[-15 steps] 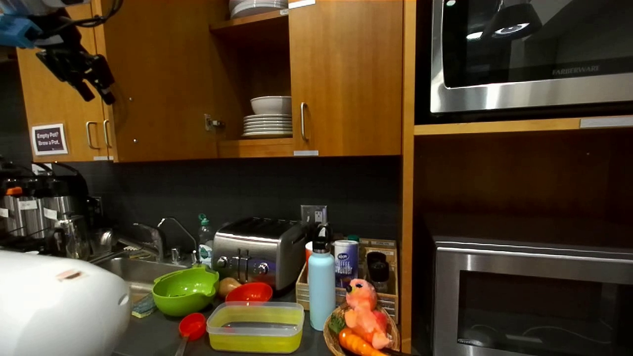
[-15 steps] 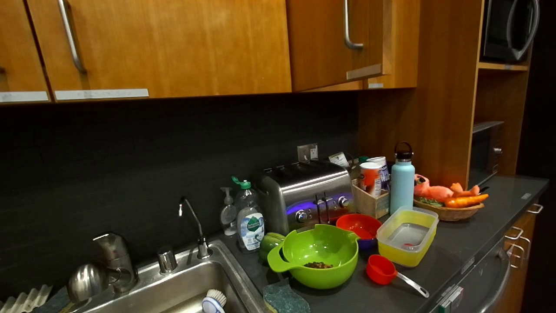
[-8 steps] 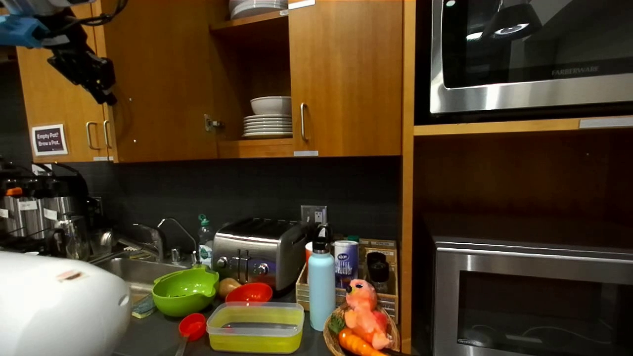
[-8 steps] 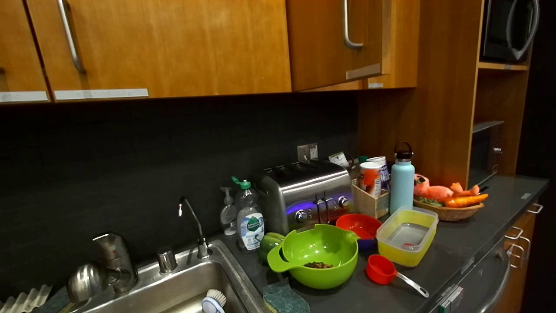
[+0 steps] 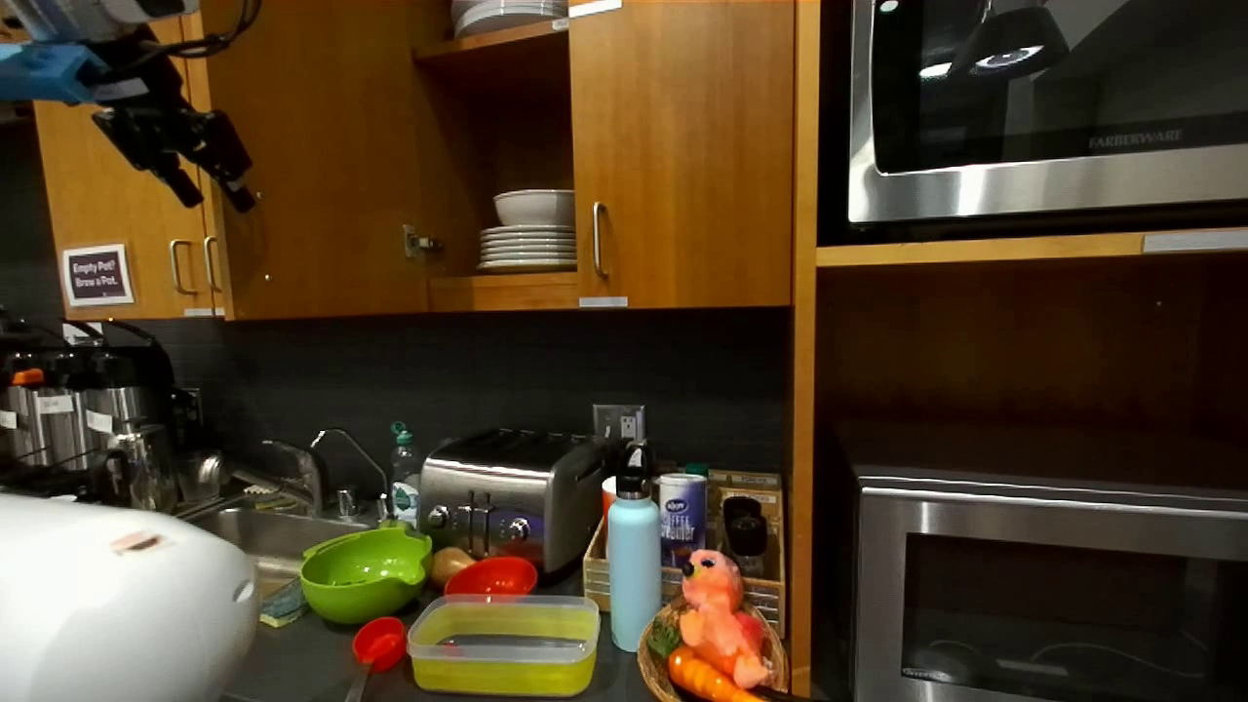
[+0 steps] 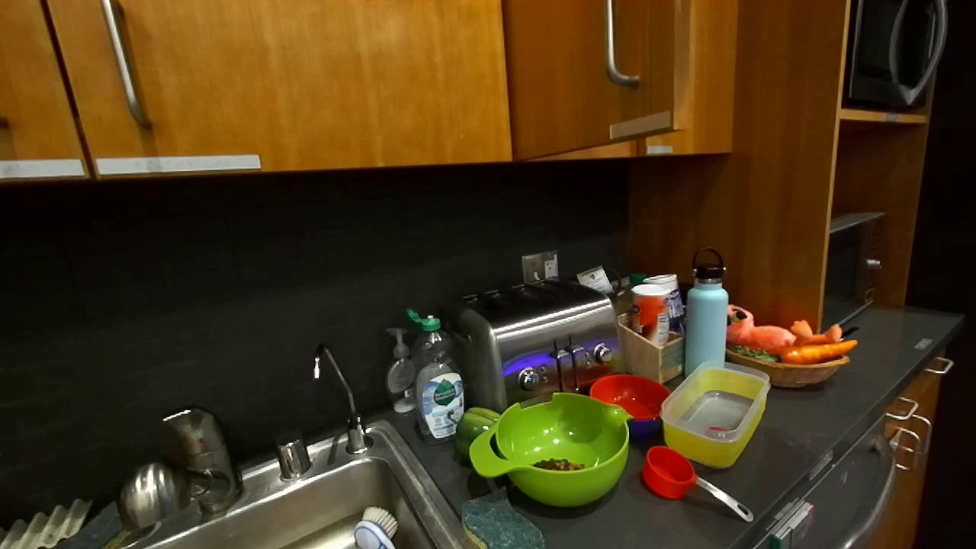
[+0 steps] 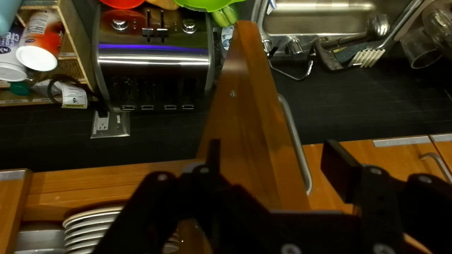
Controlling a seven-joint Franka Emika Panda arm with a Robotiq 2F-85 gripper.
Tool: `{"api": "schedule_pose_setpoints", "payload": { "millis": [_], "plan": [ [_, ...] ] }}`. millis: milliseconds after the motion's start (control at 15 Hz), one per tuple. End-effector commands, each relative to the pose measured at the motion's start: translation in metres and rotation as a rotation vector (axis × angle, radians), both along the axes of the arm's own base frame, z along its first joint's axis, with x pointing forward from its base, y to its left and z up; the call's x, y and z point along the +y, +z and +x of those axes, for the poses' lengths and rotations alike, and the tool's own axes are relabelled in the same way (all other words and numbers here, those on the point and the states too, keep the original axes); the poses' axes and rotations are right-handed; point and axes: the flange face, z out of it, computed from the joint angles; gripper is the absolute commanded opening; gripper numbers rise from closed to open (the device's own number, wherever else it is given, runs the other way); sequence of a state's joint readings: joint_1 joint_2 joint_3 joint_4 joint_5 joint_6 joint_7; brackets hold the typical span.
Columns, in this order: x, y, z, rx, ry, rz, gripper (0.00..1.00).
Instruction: Close the top left cabinet door
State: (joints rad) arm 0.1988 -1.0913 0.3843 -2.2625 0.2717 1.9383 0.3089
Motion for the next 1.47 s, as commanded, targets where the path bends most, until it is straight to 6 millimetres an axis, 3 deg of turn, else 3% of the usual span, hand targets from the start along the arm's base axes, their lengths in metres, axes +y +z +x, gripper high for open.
{"api": "schedule_pose_setpoints", "payload": {
  "millis": [0, 667, 733, 867, 1400],
  "plan": [
    [-0.011, -0.008, 0.004, -0.008, -0.01, -0.035, 1.0],
    [-0.015, -0.028, 0.019, -0.056, 0.029, -0.153, 1.0],
    [-0.015, -0.029, 0.019, -0.06, 0.036, -0.158, 0.8],
    [-0.014, -0.03, 0.018, -0.065, 0.048, -0.163, 0.68],
    [-0.016, -0.028, 0.012, -0.082, 0.048, -0.169, 0.06]
  ]
}}
